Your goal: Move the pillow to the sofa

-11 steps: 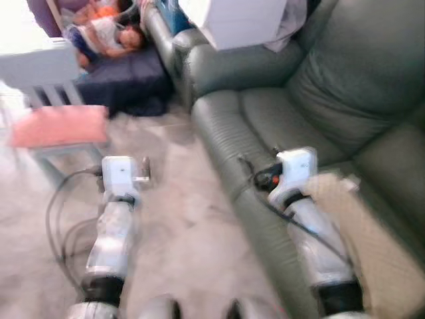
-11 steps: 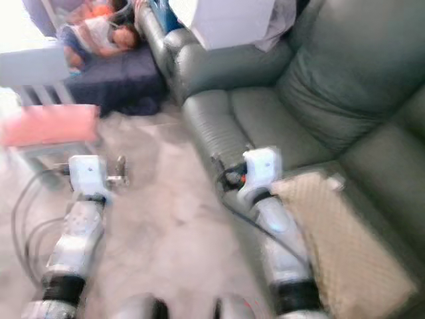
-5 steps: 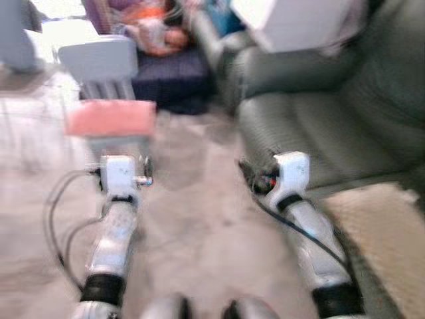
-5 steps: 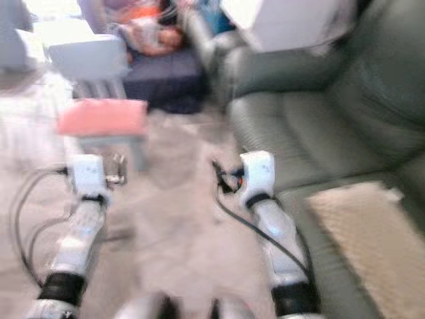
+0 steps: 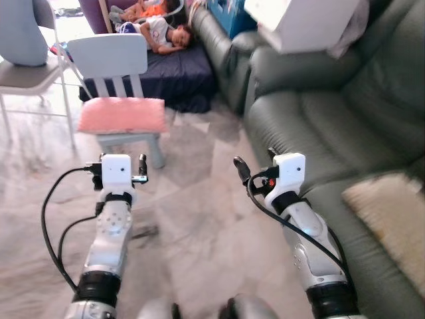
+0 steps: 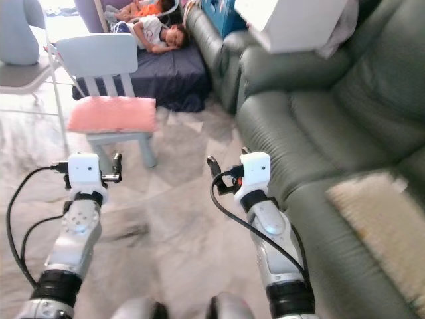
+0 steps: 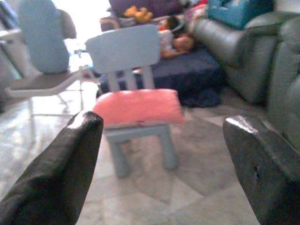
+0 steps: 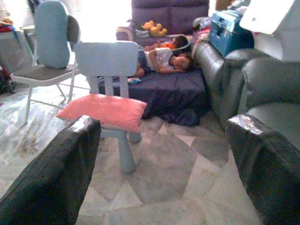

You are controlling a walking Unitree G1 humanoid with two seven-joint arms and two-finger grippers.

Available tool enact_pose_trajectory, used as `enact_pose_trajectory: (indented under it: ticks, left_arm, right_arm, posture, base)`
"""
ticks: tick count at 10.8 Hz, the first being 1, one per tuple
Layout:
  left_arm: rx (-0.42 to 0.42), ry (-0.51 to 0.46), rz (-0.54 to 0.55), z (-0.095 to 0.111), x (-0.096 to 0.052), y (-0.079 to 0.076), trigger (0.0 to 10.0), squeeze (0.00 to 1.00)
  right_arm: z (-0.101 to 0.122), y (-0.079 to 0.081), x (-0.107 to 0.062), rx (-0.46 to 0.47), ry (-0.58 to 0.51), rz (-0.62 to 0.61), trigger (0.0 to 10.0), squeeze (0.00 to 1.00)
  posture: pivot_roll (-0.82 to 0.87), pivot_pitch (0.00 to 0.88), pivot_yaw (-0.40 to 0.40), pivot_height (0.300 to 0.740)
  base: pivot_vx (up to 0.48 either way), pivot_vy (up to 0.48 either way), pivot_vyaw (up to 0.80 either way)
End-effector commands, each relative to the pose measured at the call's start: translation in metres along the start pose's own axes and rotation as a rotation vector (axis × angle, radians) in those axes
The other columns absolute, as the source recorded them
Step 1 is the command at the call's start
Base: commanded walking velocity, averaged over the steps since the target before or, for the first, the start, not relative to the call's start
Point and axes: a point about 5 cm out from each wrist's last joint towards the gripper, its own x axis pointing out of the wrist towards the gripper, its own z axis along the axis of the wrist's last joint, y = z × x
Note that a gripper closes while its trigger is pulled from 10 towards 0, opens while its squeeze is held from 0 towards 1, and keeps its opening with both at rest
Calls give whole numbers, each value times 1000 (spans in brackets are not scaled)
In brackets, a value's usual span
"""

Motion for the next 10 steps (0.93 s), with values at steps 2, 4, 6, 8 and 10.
enact_pose_trajectory:
  ticks: [2, 4, 6, 8, 10]
  left_arm:
    - [4, -31, -38, 6, 0, 0, 10000, 0]
    - [6, -46, -51, 7, -1, 1, 10000, 0]
    - [3, -45, -57, 7, -1, 0, 10000, 0]
    - [8, -43, -50, 7, -1, 1, 10000, 0]
    - [11, -51, -57, 8, 0, 1, 10000, 0]
  right_arm:
    - [3, -1, 1, -4, -12, -3, 10000, 0]
    - [3, -1, 0, -9, -10, -3, 10000, 0]
    - [2, -1, 1, -8, -8, -5, 10000, 0]
    - [2, -2, 0, -13, -6, -6, 10000, 0]
    - [1, -2, 0, -21, -2, -9, 10000, 0]
  posture:
    - [-94, 81, -34, 740]
    - [-95, 82, -34, 740]
    - [-96, 82, -34, 740]
    - [-96, 81, -34, 740]
    - [-95, 82, -32, 740]
  base:
    - [0, 0, 0]
    - [197, 0, 225]
    - [401, 264, 0]
    - [401, 266, 0]
    - [403, 261, 800]
